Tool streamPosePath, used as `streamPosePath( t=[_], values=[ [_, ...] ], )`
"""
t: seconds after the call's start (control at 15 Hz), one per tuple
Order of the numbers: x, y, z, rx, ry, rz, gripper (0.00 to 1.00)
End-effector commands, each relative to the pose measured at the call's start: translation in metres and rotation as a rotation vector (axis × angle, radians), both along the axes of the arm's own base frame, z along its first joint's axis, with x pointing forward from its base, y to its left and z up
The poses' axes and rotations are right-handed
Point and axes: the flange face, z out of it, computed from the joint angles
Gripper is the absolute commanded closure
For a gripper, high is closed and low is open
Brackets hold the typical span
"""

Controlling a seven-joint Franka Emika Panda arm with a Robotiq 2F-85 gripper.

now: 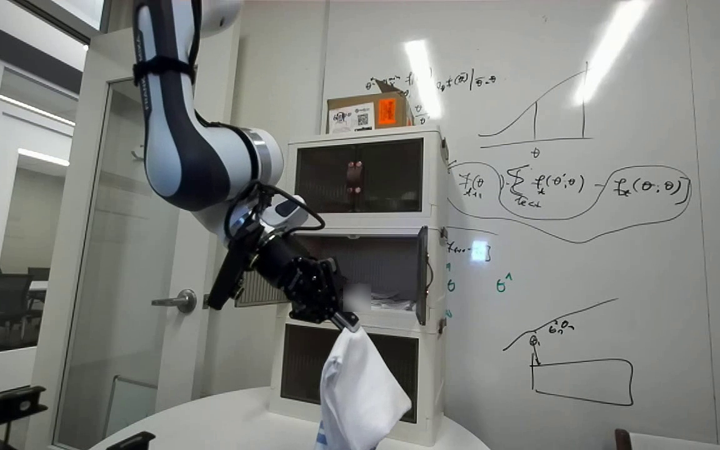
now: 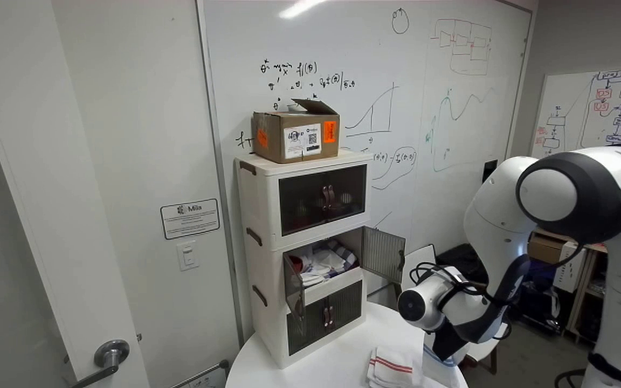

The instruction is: Pick up one tea towel from the middle cabinet and put it on the table

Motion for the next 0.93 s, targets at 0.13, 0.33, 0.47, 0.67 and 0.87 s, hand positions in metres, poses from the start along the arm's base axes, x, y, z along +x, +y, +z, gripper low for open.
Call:
streamPosePath(
  t=[0.13,0.33,0.47,0.67,0.87],
  values=[
    [0.028,0.045,-0.025,-0.055,0.003,0.032,0.99],
    [0.041,0.054,-0.037,-0.108,-0.003,0.04,0.99],
    [0.044,0.042,-0.044,-0.19,-0.02,-0.015,0.99],
    [0.043,0.026,-0.059,-0.288,0.008,-0.086,0.99],
    [0.047,0.027,-0.076,-0.325,0.042,-0.092,0.99]
  ],
)
